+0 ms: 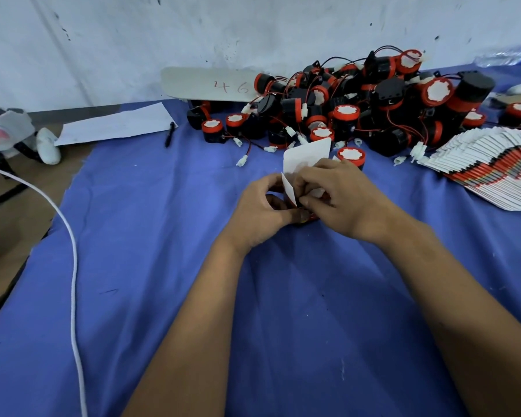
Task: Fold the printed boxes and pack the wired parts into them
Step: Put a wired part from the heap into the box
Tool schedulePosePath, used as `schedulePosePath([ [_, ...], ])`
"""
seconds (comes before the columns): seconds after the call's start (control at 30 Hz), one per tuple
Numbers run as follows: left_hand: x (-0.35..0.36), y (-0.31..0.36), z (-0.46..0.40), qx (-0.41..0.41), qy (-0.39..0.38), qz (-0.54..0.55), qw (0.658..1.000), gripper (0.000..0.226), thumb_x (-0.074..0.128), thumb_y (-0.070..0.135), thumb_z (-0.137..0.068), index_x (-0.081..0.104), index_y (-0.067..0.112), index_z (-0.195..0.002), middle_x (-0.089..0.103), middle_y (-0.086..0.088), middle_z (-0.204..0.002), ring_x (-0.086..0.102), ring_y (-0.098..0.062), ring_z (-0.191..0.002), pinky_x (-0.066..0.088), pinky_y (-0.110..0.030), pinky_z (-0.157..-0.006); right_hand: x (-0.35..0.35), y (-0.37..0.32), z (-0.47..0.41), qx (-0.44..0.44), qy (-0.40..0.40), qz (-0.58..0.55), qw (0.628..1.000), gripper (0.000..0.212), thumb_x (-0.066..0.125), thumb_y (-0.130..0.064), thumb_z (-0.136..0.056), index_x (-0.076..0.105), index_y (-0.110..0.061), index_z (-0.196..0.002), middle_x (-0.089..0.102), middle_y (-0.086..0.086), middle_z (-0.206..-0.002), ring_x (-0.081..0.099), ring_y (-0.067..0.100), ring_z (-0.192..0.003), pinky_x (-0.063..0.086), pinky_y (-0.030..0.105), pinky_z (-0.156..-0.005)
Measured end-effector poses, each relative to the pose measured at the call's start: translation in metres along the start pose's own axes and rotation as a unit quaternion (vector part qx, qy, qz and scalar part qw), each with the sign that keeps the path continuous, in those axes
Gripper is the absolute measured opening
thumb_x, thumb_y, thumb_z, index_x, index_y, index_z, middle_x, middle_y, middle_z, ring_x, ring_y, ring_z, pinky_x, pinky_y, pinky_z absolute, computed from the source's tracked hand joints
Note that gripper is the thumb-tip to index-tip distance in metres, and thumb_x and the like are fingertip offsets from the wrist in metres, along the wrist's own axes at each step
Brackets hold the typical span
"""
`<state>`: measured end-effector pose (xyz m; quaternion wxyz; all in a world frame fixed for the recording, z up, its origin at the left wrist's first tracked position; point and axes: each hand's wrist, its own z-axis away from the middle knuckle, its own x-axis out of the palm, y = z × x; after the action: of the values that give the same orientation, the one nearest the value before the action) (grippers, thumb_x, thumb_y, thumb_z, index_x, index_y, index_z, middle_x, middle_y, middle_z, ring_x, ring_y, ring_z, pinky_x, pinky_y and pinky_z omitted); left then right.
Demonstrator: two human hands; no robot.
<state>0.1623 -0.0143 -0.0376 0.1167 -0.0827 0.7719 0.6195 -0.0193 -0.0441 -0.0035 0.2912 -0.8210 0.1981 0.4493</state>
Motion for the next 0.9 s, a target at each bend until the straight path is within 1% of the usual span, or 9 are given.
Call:
schedulePosePath([
  [0.17, -0.003, -0.003, -0.001, 0.01, 0.006, 0.0, 1.0, 0.044, 0.088, 0.002, -0.073, 0.071, 0.017, -0.111, 0.075, 0.0, -0.101, 0.068, -0.013, -0.076, 0.061, -0.03, -0.074, 0.002, -0.003, 0.003, -0.006, 0.031, -0.01, 0.999, 0.016, 0.079, -0.017, -0.08, 0.064, -0.021, -0.084, 0.062, -0.001, -0.087, 0.054, 0.014, -0.086, 0.044, 0.035, -0.083],
  [0.3, -0.006, -0.003, -0.001, 0.011, 0.009, -0.001, 1.0, 0.044, 0.087, 0.0, -0.075, 0.069, 0.025, -0.107, 0.073, 0.006, -0.103, 0.068, -0.006, -0.072, 0.056, -0.021, -0.071, 0.006, -0.004, 0.002, -0.019, 0.019, 0.027, 0.999, 0.017, 0.074, -0.018, -0.085, 0.06, -0.025, -0.088, 0.063, -0.006, -0.085, 0.045, 0.005, -0.085, 0.032, 0.031, -0.085],
  [0.43, -0.007, -0.003, -0.002, 0.011, 0.006, -0.001, 1.0, 0.046, 0.086, -0.002, -0.077, 0.068, 0.022, -0.113, 0.073, 0.004, -0.108, 0.068, -0.005, -0.075, 0.057, -0.022, -0.074, 0.008, -0.002, 0.003, -0.02, 0.002, 0.053, 0.998, 0.017, 0.071, -0.016, -0.086, 0.059, -0.027, -0.09, 0.065, -0.008, -0.087, 0.05, 0.008, -0.093, 0.023, 0.026, -0.087],
  [0.5, -0.007, -0.004, -0.002, 0.006, 0.006, 0.0, 1.0, 0.047, 0.086, 0.0, -0.078, 0.068, 0.019, -0.117, 0.073, 0.002, -0.111, 0.067, -0.01, -0.075, 0.058, -0.026, -0.076, 0.01, -0.003, 0.005, -0.02, 0.013, 0.042, 0.999, 0.016, 0.071, -0.012, -0.084, 0.063, -0.025, -0.09, 0.066, -0.006, -0.087, 0.055, 0.012, -0.094, 0.025, 0.026, -0.086],
  [0.6, -0.01, -0.004, -0.002, 0.007, 0.007, 0.003, 1.0, 0.05, 0.085, -0.003, -0.078, 0.068, 0.014, -0.122, 0.073, 0.004, -0.112, 0.065, -0.015, -0.073, 0.059, -0.03, -0.077, 0.008, -0.005, 0.005, -0.007, 0.143, -0.004, 0.99, 0.008, 0.071, -0.012, -0.087, 0.071, -0.018, -0.092, 0.065, -0.005, -0.09, 0.059, 0.018, -0.093, 0.039, 0.027, -0.083],
  [0.7, -0.015, -0.005, -0.003, 0.029, 0.025, -0.008, 0.999, 0.054, 0.084, -0.008, -0.075, 0.066, 0.011, -0.122, 0.071, 0.006, -0.113, 0.064, -0.033, -0.079, 0.061, -0.042, -0.079, 0.003, -0.004, 0.006, 0.072, 0.337, -0.01, 0.939, 0.01, 0.066, -0.017, -0.091, 0.07, -0.012, -0.098, 0.059, -0.013, -0.097, 0.055, 0.018, -0.099, 0.044, 0.027, -0.083],
  [0.8, -0.019, -0.007, -0.003, 0.037, 0.044, -0.004, 0.998, 0.057, 0.08, -0.017, -0.07, 0.065, 0.012, -0.118, 0.068, 0.015, -0.106, 0.063, -0.043, -0.093, 0.06, -0.049, -0.081, 0.005, 0.0, 0.006, 0.181, 0.351, -0.121, 0.91, 0.015, 0.057, -0.028, -0.097, 0.061, -0.015, -0.103, 0.064, -0.008, -0.096, 0.058, 0.013, -0.095, 0.048, 0.03, -0.078],
  [0.87, -0.018, -0.007, -0.003, 0.036, 0.048, -0.002, 0.998, 0.059, 0.078, -0.019, -0.069, 0.065, 0.012, -0.118, 0.067, 0.017, -0.105, 0.063, -0.042, -0.094, 0.062, -0.047, -0.081, 0.009, 0.0, 0.003, 0.237, 0.289, -0.264, 0.889, 0.018, 0.05, -0.037, -0.101, 0.059, -0.021, -0.105, 0.065, -0.01, -0.098, 0.061, 0.007, -0.095, 0.051, 0.032, -0.083],
  [0.9, -0.018, -0.007, -0.004, 0.035, 0.048, 0.002, 0.998, 0.059, 0.078, -0.019, -0.069, 0.065, 0.011, -0.118, 0.066, 0.016, -0.106, 0.064, -0.039, -0.092, 0.062, -0.044, -0.079, 0.012, 0.001, 0.002, 0.259, 0.25, -0.312, 0.879, 0.022, 0.046, -0.041, -0.101, 0.06, -0.024, -0.105, 0.067, -0.007, -0.102, 0.063, 0.011, -0.1, 0.053, 0.038, -0.089],
])
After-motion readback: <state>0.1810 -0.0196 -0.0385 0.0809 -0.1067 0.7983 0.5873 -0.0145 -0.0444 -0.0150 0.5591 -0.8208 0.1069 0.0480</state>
